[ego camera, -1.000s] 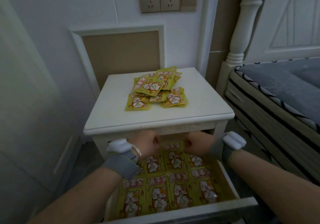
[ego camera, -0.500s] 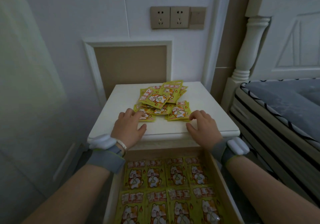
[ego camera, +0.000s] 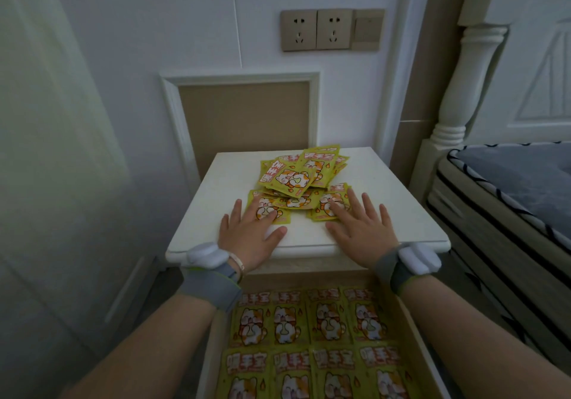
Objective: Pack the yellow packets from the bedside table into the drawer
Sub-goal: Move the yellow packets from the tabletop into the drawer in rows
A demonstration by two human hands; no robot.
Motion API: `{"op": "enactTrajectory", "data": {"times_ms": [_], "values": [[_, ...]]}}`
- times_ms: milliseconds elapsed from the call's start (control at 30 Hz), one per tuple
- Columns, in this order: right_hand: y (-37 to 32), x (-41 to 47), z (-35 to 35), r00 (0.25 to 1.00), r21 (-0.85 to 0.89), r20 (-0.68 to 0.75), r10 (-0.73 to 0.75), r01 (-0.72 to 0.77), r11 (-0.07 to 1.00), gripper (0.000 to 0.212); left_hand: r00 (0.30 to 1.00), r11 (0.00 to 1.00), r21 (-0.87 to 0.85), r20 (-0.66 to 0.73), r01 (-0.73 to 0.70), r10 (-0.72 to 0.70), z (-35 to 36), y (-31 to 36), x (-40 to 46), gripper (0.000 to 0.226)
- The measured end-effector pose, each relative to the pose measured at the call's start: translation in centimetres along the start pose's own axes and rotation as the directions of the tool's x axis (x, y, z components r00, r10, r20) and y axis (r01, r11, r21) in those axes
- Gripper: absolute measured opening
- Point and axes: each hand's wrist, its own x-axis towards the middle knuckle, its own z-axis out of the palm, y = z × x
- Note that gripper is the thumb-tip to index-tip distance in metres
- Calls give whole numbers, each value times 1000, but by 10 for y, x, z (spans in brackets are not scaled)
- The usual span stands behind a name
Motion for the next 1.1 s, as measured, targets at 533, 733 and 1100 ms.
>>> {"op": "enactTrajectory", "data": {"times_ms": [533,733,1100], "values": [[-16,-19,-21,998,0,-60,-24,24,1000,44,995,984,-164,-80,-74,62,-19,0,-18,52],[-13,-13,-20,965,50,-255,58,-47,998,50,974,943,-326,-228,-68,-8,-17,-6,-17,38],[-17,10,-14,936,295,-76,345,-309,904,66,972,957,-228,-111,181,-210,-7,-12,6,52]]}}
